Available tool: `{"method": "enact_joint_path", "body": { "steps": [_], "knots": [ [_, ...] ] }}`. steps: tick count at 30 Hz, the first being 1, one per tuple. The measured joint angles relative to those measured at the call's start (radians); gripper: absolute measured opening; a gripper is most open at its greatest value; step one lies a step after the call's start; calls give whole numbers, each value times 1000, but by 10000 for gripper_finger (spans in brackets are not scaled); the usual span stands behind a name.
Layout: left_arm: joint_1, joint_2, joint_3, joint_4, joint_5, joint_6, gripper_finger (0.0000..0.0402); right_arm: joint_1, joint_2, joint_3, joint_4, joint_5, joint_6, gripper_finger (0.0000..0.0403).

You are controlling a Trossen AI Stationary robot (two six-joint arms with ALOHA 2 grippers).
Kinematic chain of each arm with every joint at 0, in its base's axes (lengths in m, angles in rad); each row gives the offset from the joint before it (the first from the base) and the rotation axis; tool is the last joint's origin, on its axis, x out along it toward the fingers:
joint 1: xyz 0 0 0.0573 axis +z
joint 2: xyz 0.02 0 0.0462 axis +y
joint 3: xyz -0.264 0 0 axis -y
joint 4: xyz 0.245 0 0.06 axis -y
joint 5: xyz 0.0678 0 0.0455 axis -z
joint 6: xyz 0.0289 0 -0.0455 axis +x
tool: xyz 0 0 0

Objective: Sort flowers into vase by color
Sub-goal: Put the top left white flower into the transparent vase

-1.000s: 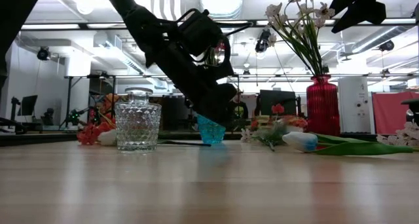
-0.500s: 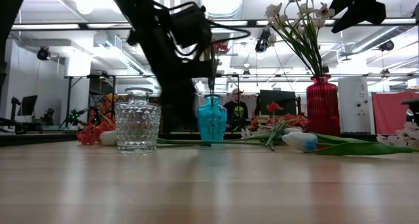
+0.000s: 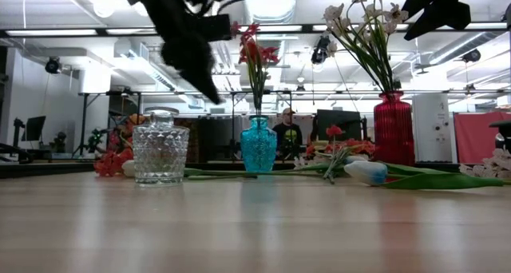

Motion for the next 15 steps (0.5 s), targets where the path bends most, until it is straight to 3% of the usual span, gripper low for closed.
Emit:
{"method": "enact_joint_path", "body": {
  "steps": [7,11,15],
  "knots": [
    [-4,-141,-1,-245,0,-81,102,0,-2,0,4,2,-41,233],
    [-36,-256,-1,-242,-16,-128,102,1,-9,14,17,46,-84,233],
    [-95,-363,-9,-155,-113,-158,102,2,-7,52,67,86,-165,233]
  ]
}}
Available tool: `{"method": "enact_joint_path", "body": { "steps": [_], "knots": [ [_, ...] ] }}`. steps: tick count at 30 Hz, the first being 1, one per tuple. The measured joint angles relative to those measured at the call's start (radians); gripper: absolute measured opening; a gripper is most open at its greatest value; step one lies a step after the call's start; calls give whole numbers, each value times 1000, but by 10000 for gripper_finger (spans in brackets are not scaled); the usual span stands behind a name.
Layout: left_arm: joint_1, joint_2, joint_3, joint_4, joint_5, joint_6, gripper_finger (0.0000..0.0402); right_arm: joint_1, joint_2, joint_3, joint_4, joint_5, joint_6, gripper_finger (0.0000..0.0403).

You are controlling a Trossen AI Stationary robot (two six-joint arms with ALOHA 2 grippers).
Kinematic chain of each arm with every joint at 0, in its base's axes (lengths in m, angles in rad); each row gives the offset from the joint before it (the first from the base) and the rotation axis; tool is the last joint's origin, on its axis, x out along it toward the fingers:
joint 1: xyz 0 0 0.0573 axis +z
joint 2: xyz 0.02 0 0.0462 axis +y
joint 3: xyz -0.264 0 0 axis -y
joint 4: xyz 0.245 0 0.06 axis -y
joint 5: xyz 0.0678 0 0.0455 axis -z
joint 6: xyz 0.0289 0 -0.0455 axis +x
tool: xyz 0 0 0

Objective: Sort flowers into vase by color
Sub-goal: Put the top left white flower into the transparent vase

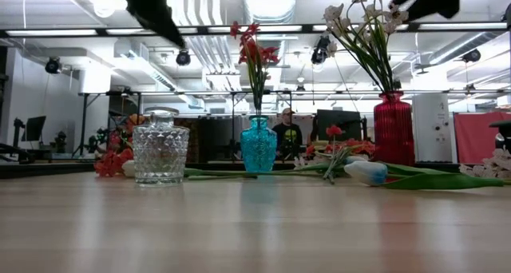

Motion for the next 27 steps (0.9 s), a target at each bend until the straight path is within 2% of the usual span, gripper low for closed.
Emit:
{"method": "enact_joint_path", "body": {
  "steps": [7,11,14,19,23,27],
  "knots": [
    [-146,-98,-38,68,-252,-91,102,0,0,100,98,98,-169,233],
    [-251,-97,-52,63,-412,-153,102,0,0,156,186,101,-268,233],
    [-326,-86,-63,65,-492,-181,102,0,13,181,263,83,-324,233],
    [-420,-90,-158,76,-523,-197,102,0,135,253,363,-52,-406,233],
    [-447,-124,-269,137,-525,-205,102,0,296,358,310,-61,-424,233],
    [-444,-204,-326,137,-599,-244,102,19,449,520,225,-65,-417,233]
  ]
}}
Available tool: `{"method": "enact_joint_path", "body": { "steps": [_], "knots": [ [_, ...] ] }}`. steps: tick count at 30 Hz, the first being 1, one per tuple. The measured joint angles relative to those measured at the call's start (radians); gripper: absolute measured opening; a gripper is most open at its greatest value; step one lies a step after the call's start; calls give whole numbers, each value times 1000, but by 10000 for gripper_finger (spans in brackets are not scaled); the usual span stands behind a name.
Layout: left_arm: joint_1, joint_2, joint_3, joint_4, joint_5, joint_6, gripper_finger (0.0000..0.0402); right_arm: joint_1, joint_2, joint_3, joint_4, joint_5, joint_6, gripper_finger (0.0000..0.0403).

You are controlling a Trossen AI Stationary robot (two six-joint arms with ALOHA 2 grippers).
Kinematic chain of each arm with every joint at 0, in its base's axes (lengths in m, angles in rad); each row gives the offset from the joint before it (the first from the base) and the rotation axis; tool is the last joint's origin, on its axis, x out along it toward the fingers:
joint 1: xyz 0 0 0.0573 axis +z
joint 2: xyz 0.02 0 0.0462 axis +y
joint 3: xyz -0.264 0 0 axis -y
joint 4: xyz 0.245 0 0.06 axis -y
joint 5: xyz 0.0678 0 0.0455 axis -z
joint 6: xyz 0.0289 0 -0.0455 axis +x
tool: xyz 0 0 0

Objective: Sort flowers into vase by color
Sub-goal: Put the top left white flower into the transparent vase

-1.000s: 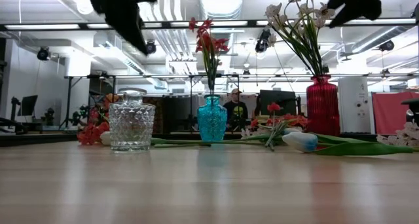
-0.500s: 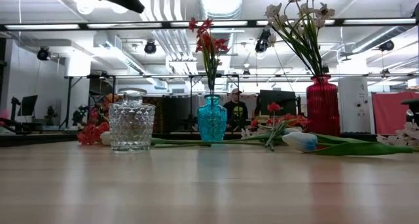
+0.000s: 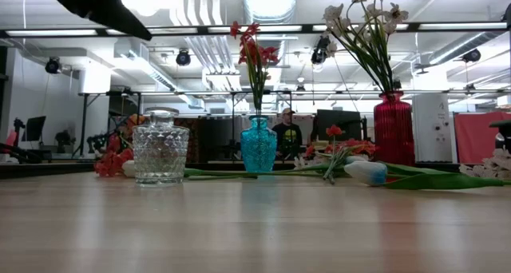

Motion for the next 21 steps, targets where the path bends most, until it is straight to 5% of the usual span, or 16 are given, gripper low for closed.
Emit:
{"method": "enact_joint_path", "body": {
  "steps": [11,21],
  "knots": [
    [-1,-255,-117,14,-105,-11,102,34,369,477,-350,54,66,233],
    [-1,-241,-194,422,147,312,102,75,524,716,-603,151,124,233]
  ]
}}
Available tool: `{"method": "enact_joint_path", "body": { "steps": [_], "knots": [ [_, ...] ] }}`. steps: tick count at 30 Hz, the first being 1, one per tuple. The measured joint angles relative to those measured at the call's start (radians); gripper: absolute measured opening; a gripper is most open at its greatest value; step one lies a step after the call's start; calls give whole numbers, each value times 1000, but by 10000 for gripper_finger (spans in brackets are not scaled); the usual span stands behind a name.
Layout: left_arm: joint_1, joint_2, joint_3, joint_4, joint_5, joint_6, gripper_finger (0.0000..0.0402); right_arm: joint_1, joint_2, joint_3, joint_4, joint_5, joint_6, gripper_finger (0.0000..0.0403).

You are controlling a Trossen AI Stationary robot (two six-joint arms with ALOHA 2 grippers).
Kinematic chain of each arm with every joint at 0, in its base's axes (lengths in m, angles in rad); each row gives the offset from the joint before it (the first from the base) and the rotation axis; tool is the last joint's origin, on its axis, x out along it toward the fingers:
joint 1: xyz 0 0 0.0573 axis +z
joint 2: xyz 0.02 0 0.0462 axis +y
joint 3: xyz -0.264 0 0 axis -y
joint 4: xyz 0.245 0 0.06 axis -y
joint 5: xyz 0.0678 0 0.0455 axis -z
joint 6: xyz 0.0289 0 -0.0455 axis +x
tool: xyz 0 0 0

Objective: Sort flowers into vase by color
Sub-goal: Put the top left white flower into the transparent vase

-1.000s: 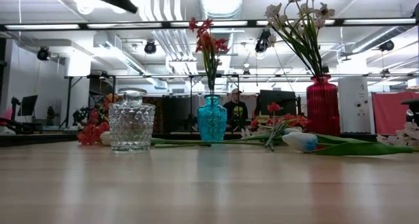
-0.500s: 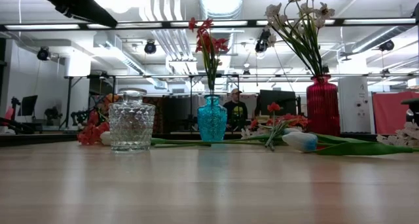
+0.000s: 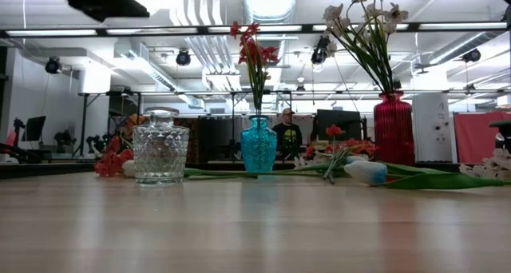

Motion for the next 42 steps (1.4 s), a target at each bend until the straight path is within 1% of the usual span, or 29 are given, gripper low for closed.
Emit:
{"method": "enact_joint_path", "body": {
  "steps": [4,8,12,14,17,18,21,22,25,26,28,31,34,38,42],
  "knots": [
    [1,69,-22,232,110,144,102,41,-1,21,-50,-7,38,233],
    [18,194,-26,433,119,265,102,87,-46,26,-136,19,111,233],
    [91,356,31,504,131,294,102,140,-70,23,-215,80,171,232],
    [148,444,67,511,204,293,102,162,-92,23,-224,119,176,233],
    [242,586,130,519,378,287,102,178,-126,25,-224,145,171,232],
    [270,632,153,513,409,290,102,180,-132,25,-224,147,171,232],
    [356,757,218,468,438,316,102,190,-138,24,-225,147,170,233],
    [381,792,235,447,470,335,102,192,-137,23,-226,145,170,233],
    [429,882,289,405,628,368,102,202,-139,23,-226,143,169,233],
    [435,910,313,389,655,368,102,204,-139,23,-226,144,168,233],
    [440,963,375,318,655,368,102,209,-135,23,-226,144,162,233],
    [442,1045,479,168,615,365,102,222,-125,20,-226,143,154,233],
    [445,1110,561,72,616,357,102,225,-121,17,-225,143,152,233],
    [471,1173,617,-12,621,357,102,225,-121,10,-225,143,152,233],
    [501,1214,653,-30,673,355,102,225,-121,3,-225,143,152,233]
  ]
}}
